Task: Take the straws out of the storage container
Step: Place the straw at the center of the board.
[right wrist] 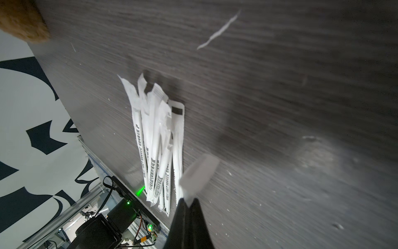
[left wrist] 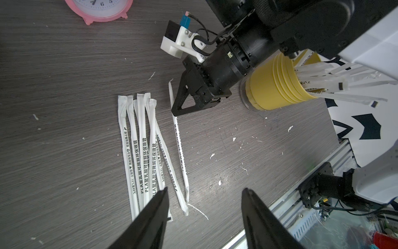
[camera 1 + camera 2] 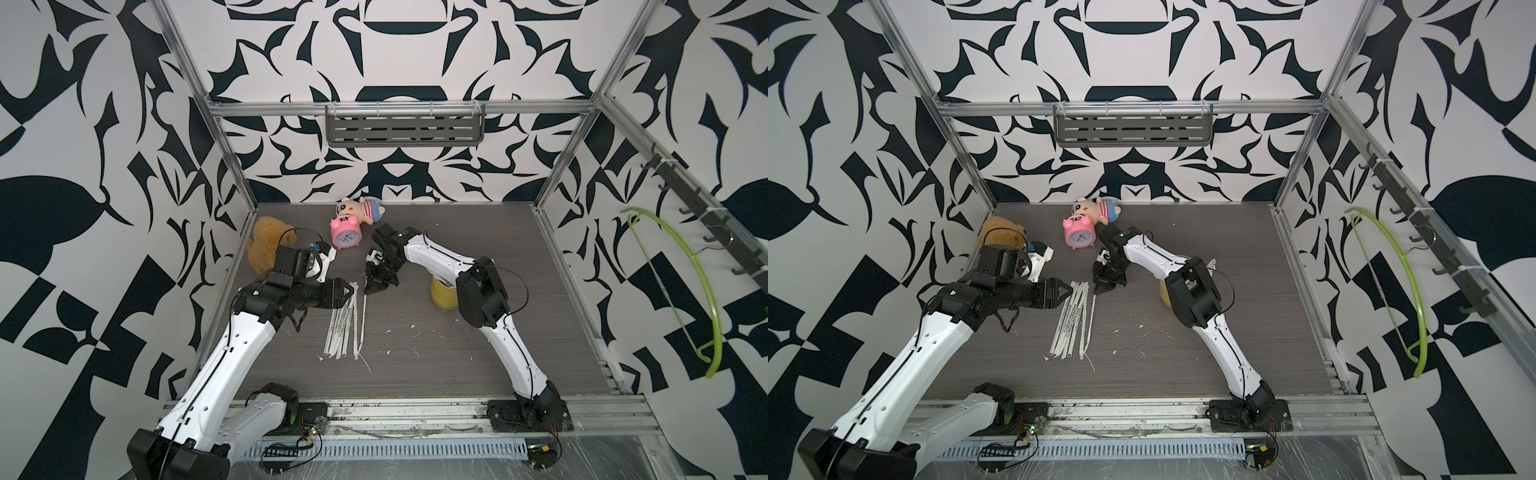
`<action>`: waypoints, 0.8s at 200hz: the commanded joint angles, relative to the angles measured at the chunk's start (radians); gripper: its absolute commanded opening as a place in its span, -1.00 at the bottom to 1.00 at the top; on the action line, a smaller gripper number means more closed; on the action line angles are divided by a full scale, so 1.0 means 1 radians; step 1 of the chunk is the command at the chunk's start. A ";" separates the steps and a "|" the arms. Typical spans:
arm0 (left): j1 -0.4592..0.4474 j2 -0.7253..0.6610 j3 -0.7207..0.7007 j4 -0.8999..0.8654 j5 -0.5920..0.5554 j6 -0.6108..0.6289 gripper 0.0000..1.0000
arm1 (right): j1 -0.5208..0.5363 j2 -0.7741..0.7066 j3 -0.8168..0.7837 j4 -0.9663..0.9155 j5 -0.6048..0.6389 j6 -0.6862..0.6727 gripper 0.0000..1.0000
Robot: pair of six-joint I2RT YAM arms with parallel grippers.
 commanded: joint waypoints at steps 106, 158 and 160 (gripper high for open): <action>0.047 0.012 -0.010 0.026 0.088 0.014 0.20 | 0.017 0.069 0.155 -0.026 -0.054 0.009 -0.55; 0.050 0.025 -0.005 0.029 0.098 0.005 0.19 | 0.016 0.028 0.151 -0.023 -0.056 0.004 -0.48; 0.050 0.025 -0.004 0.030 0.098 0.006 0.19 | 0.017 0.024 0.150 -0.023 -0.057 0.004 -0.48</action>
